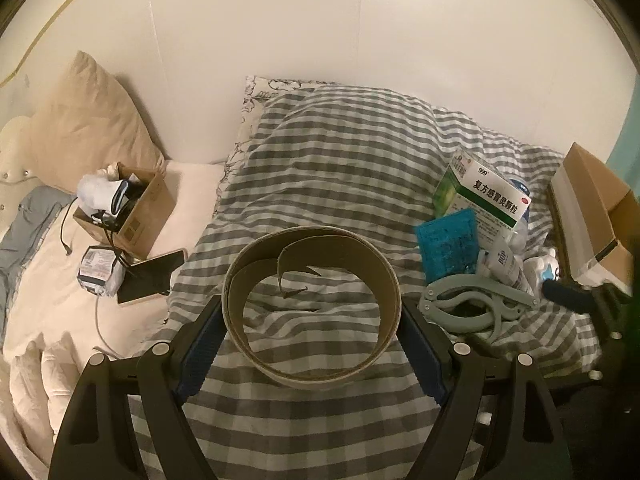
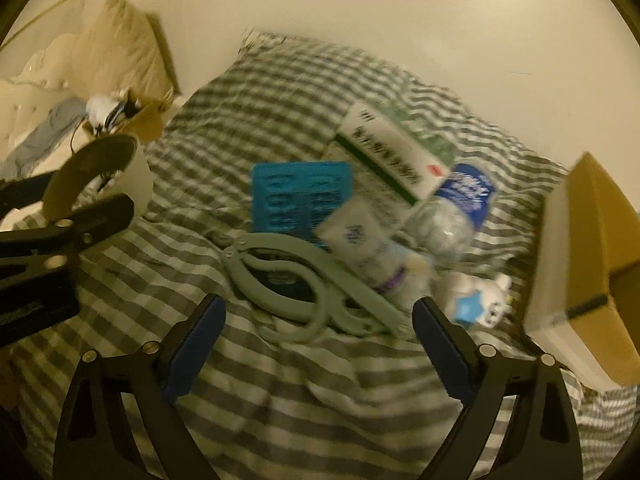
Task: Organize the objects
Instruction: 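Grasp the grey-green hanger clip with the right gripper while the left gripper holds the tape roll, then carry tape roll and hanger clip to the cardboard box and release both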
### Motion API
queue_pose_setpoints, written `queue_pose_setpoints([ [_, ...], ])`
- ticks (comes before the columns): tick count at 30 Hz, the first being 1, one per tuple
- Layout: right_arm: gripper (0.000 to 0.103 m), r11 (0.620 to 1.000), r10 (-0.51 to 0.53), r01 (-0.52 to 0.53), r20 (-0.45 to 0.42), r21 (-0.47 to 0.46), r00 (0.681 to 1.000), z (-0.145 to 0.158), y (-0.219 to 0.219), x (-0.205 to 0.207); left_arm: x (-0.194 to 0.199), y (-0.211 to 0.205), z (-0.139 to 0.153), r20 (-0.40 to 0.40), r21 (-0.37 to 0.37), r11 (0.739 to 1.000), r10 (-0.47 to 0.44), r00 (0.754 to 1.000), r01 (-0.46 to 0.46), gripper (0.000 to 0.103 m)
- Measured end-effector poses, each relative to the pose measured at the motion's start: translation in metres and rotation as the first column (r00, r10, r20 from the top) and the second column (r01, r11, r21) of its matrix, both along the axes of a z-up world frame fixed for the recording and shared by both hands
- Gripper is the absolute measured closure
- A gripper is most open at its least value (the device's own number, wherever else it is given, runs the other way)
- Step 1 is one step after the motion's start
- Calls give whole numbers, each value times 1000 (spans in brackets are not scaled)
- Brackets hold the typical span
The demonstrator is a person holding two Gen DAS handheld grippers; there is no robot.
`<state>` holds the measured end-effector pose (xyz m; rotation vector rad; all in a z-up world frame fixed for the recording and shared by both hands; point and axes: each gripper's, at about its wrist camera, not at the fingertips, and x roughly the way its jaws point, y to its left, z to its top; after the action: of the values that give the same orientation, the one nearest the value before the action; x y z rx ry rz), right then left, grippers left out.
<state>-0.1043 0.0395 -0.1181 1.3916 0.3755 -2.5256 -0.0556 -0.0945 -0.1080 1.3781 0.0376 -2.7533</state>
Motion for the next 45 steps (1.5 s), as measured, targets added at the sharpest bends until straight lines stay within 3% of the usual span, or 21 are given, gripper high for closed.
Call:
queue_pose_setpoints([
  [10,12,995,-14,11,29,102,999,-34,-20,-23,1,-6,-5,9,23,1000,-7,1000,6,18],
  [14,35,991,-6,9,-24,134,1000,-29,-23,-15,1,-4,-6,9,13,1000,-8,1000,8,18],
  [16,58,991,10,-3,-46,136,999,-23,-26,-10,2,-3,-5,10,7,1000,-7,1000,7,18],
  [18,73,993,23,-16,-59,118,998,-17,-27,-5,2,-3,-5,9,7,1000,-7,1000,7,18],
  [23,81,999,3,-1,-71,36,997,0,-16,4,6,1,3,-3,5,1000,-5,1000,5,18],
  [29,91,997,-43,36,-109,-65,993,38,12,22,13,19,25,-39,-4,999,-36,999,36,18],
  [36,94,978,-101,68,-164,-198,981,98,68,53,27,52,61,-93,-16,995,-101,991,100,18],
  [39,94,972,-126,79,-207,-223,970,132,95,64,32,71,83,-123,7,990,-137,983,138,18],
  [41,94,970,-134,79,-237,-230,962,152,107,68,35,91,104,-160,-20,985,-170,972,169,18],
  [45,94,977,-158,101,-315,-190,936,193,138,79,34,133,136,-221,-28,973,-228,948,227,18],
])
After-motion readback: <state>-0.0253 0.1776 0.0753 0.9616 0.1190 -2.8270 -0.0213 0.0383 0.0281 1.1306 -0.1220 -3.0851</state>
